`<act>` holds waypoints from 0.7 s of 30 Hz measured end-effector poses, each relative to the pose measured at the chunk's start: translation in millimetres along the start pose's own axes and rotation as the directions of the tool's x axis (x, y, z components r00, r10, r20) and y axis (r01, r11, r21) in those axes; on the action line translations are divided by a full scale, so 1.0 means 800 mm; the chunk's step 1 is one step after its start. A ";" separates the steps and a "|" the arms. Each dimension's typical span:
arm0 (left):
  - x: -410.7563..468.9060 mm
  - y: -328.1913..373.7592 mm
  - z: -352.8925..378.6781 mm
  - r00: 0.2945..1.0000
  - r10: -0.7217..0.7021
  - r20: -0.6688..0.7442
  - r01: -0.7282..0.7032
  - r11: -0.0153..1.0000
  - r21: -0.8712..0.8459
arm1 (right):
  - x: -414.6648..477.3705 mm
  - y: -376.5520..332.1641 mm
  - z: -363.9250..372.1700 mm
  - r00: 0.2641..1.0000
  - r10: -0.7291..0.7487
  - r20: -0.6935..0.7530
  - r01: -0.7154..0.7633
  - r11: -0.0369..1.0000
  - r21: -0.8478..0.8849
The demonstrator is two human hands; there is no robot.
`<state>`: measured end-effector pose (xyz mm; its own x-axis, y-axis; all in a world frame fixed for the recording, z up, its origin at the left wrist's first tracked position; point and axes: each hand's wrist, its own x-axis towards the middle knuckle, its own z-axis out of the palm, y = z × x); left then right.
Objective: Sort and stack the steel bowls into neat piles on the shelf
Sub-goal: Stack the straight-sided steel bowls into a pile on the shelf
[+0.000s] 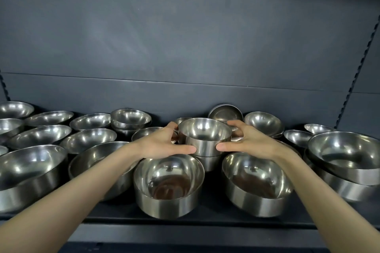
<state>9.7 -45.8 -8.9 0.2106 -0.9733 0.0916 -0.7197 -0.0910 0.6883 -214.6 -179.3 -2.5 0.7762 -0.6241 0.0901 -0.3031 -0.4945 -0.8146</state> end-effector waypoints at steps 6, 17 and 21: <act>0.000 -0.005 0.004 0.999 0.025 -0.036 -0.030 0.987 -0.156 | 0.000 -0.003 0.001 1.000 0.013 0.028 -0.013 1.000 0.018; -0.012 0.029 -0.009 0.964 0.163 -0.208 -0.227 0.915 -0.335 | -0.015 -0.044 -0.017 0.978 -0.084 -0.193 0.098 0.993 0.064; -0.025 0.038 -0.010 0.946 0.186 -0.264 -0.288 0.856 -0.429 | -0.025 -0.060 -0.015 0.954 -0.122 -0.274 0.155 0.983 0.102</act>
<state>-11.0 -27.6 16.1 0.2399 -0.8823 0.4050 -0.3931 0.2932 0.8715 -222.2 -150.8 41.9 0.6258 -0.7008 0.3424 -0.1211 -0.5210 -0.8449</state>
